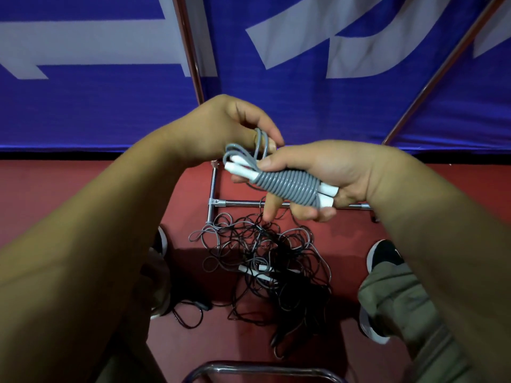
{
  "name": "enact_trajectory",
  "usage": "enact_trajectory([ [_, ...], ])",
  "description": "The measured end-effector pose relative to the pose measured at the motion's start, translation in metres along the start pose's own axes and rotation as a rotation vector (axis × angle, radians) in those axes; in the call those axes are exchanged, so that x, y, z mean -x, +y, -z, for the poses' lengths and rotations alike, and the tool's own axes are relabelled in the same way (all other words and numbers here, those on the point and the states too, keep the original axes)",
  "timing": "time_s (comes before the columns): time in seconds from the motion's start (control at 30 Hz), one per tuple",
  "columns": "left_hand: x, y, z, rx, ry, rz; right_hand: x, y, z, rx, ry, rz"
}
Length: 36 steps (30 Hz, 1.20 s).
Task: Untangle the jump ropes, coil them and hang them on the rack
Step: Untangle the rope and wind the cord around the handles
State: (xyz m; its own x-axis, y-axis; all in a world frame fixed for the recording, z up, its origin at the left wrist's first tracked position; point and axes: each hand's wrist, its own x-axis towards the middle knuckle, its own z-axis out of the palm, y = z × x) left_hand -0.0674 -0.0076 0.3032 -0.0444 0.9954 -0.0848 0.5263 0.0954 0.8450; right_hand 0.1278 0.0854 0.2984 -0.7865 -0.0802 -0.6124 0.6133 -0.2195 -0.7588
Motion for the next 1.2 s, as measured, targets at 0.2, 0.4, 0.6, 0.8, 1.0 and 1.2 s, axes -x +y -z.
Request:
enact_trajectory([
  [0.2,-0.008,0.007,0.006,-0.272,0.109,-0.049,-0.011,0.005,0.004,0.052,0.238,-0.012],
  [0.4,-0.009,0.007,0.013,-0.647,0.180,-0.185,-0.015,0.005,0.013,-0.147,0.513,0.076],
  [0.6,-0.011,0.009,0.001,-0.531,0.275,-0.131,-0.020,-0.002,0.020,-0.375,0.622,0.187],
  [0.8,-0.020,0.000,-0.011,-0.703,0.196,0.127,-0.027,0.001,0.016,-0.275,0.746,0.223],
  [1.0,-0.017,-0.006,-0.028,-0.035,0.311,0.191,-0.023,-0.005,0.020,-0.370,0.766,0.291],
  [1.2,-0.023,0.005,-0.045,0.265,0.424,0.138,-0.024,-0.005,0.024,-0.535,0.753,0.347],
])
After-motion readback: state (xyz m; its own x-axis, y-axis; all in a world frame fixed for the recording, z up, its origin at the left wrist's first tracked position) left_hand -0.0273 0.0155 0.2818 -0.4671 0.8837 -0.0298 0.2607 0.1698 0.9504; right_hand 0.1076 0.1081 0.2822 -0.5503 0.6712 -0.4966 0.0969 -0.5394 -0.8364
